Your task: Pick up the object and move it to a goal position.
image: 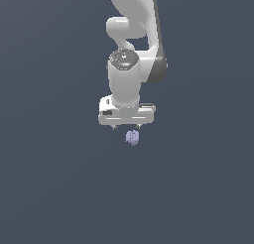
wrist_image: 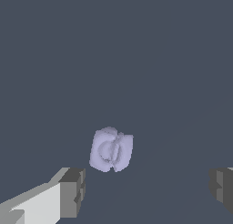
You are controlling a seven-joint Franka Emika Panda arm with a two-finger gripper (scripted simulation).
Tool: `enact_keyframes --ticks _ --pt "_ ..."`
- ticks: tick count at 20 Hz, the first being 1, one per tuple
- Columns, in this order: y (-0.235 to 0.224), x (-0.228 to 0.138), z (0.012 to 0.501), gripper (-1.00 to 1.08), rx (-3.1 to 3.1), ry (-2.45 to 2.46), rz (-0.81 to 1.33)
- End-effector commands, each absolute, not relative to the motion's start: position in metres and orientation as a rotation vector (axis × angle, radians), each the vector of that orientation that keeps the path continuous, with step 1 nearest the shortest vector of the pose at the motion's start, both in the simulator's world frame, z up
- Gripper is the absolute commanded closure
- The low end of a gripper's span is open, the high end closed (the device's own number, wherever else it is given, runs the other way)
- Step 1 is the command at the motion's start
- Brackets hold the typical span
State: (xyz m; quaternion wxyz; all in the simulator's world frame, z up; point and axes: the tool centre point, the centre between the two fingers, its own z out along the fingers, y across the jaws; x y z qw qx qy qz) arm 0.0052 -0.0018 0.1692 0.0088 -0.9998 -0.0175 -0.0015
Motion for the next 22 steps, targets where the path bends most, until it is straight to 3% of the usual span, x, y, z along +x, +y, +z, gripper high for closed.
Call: enact_keyframes --ticks 1,22 --pt "-0.002 0.005 0.169 -0.92 -3.123 -0.054 -0.005" --pt "0.026 -0.017 0.095 -0.92 -3.132 0.232 0.0"
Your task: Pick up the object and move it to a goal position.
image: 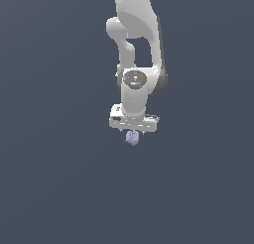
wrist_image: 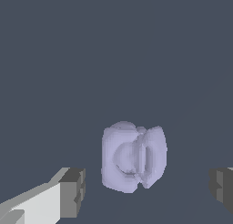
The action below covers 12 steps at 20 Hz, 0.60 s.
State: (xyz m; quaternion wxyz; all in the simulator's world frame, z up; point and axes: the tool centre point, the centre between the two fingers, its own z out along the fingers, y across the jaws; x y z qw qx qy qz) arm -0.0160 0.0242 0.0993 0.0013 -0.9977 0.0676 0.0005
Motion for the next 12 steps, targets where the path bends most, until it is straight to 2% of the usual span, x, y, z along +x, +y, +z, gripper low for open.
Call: enact_keyframes --ticks 1,12 --pt "0.026 -0.018 0.093 -0.92 -3.132 0.239 0.0" --pt "0.027 -0.02 0.079 -0.92 -3.132 0.247 0.001"
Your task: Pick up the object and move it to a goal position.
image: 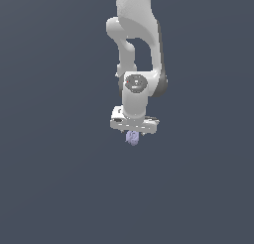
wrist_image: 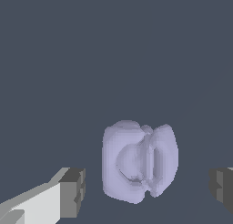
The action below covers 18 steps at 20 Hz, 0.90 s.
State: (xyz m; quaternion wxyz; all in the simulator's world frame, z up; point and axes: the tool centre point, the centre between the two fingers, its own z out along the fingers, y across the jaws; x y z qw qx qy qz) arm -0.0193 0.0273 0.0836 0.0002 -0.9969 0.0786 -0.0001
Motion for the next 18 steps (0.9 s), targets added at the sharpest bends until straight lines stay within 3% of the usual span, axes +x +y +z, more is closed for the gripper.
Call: enact_keyframes --ticks 1,12,13,18 --pt "0.027 -0.02 0.074 -0.92 -3.132 0.248 0.001" --pt "0.028 -0.02 0.04 -0.92 -3.132 0.252 0.0" --pt "0.028 -0.02 0.04 1.08 -3.132 0.252 0.0" --pt "0.028 -0.02 0.04 1.08 -3.132 0.252 0.0"
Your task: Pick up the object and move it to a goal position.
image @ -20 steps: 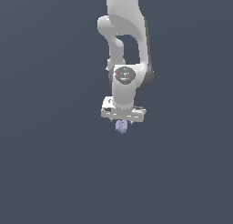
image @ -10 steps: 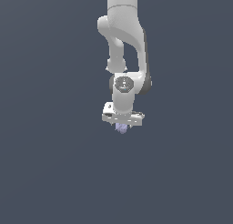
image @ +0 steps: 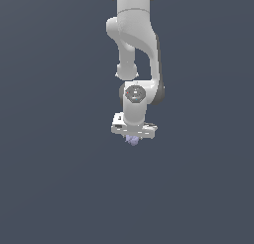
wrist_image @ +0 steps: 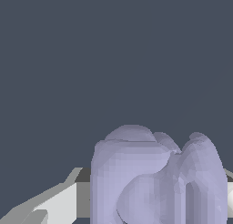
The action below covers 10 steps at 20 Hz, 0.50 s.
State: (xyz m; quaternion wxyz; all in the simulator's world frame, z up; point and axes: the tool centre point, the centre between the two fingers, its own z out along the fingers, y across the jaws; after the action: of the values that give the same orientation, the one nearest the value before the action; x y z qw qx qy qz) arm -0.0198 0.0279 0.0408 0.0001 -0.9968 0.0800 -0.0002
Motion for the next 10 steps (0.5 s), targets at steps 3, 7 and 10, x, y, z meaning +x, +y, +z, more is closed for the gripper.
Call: enact_keyframes --ticks 3,7,10 --pt "0.0276 -0.0198 0.04 1.08 -3.132 0.252 0.0" --pt "0.0281 -0.0199 0.0416 1.08 -3.131 0.252 -0.001" --pt "0.0297 -0.0212 0.0466 1.08 -3.131 0.252 -0.001"
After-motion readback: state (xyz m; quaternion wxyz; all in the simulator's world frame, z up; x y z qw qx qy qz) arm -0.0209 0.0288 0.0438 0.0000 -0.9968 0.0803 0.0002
